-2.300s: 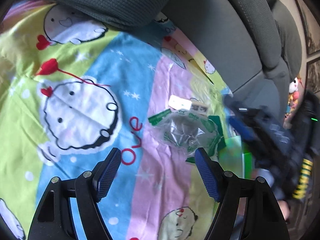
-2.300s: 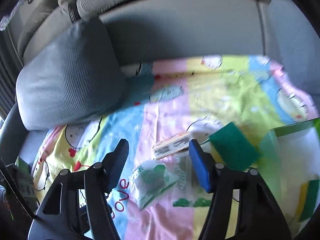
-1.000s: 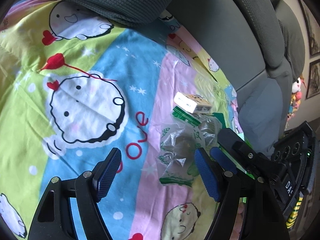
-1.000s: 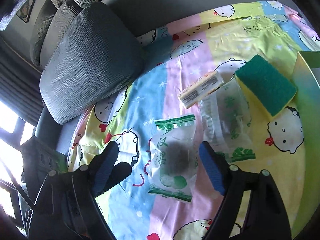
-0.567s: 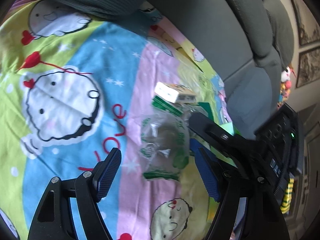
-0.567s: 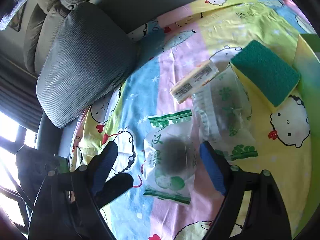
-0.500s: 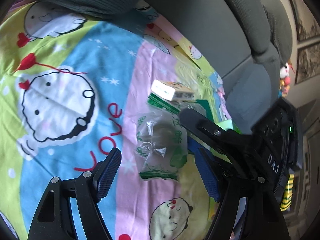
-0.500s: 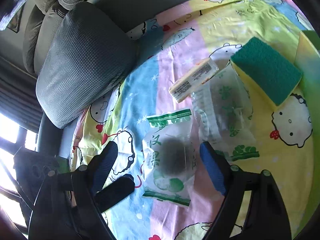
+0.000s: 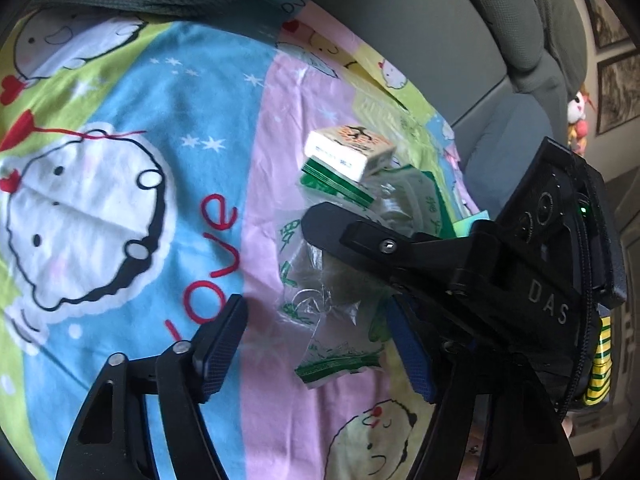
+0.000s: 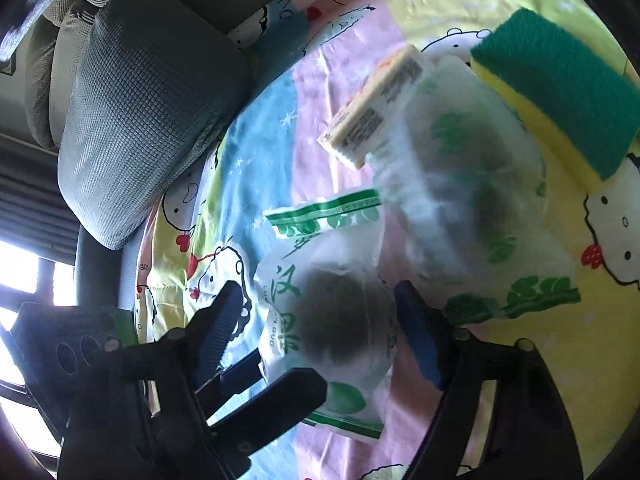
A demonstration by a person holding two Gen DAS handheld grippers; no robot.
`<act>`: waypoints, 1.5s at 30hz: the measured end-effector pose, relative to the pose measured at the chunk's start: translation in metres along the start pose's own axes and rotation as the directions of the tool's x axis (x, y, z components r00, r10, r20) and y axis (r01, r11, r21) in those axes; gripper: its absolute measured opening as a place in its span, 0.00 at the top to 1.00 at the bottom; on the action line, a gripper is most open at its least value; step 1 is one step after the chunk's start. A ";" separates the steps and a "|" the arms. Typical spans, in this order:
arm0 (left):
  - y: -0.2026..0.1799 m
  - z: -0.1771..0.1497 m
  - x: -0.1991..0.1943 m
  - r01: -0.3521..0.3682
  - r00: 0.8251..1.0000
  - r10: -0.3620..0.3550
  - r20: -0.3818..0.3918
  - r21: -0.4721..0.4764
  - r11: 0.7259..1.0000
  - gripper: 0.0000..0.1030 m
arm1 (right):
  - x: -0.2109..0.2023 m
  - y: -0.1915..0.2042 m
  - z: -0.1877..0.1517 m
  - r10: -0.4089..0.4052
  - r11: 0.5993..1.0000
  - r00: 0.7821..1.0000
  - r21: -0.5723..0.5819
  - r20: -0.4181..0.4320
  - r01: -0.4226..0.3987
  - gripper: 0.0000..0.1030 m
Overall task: Organize objects
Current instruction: 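Close the right tool on the clear bag printed with green Luo Han Guo text, then lift and carry the Luo Han Guo bag with the right tool over the white box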
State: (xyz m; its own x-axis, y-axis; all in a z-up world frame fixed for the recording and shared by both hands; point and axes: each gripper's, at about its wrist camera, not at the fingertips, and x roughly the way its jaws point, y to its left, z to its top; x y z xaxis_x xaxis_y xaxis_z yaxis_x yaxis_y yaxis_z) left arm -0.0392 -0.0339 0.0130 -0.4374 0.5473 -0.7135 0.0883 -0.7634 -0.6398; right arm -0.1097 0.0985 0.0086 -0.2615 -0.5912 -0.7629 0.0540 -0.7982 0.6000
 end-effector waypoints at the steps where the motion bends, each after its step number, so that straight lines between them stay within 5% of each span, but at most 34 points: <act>1: -0.002 -0.001 0.001 0.013 1.000 -0.013 -0.004 0.008 1.000 0.38 | 0.001 0.001 0.000 -0.002 1.000 1.000 -0.003 -0.001 0.002 0.29; 6: -0.016 -0.004 0.000 -0.006 1.000 0.005 0.012 0.086 0.996 0.46 | 0.000 -0.002 -0.001 -0.015 1.000 1.000 -0.015 -0.008 0.014 0.41; 12: -0.039 -0.011 -0.024 0.007 0.996 -0.021 0.092 0.156 0.988 0.47 | -0.020 0.006 -0.005 0.024 1.000 0.999 -0.017 0.021 -0.023 0.42; 23: -0.095 -0.034 -0.085 0.092 0.935 -0.210 0.285 0.379 0.921 0.47 | -0.119 0.047 -0.031 0.089 0.985 0.961 -0.163 0.263 -0.047 0.40; 36: -0.128 -0.047 -0.083 0.140 0.911 -0.313 0.270 0.510 0.848 0.47 | -0.168 0.031 -0.054 0.088 0.989 0.912 -0.145 0.400 -0.032 0.39; 45: -0.146 -0.059 -0.082 0.127 0.913 -0.311 0.264 0.542 0.831 0.47 | -0.187 0.021 -0.063 0.072 0.992 0.898 -0.129 0.434 -0.018 0.39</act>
State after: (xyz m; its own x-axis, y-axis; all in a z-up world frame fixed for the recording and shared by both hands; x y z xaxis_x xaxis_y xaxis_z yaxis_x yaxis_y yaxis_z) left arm 0.0364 0.0532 0.1483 -0.6628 0.6469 -0.3770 -0.4673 -0.7508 -0.4668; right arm 0.0014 0.1850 0.1485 -0.6490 -0.5385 -0.5374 0.1823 -0.7959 0.5774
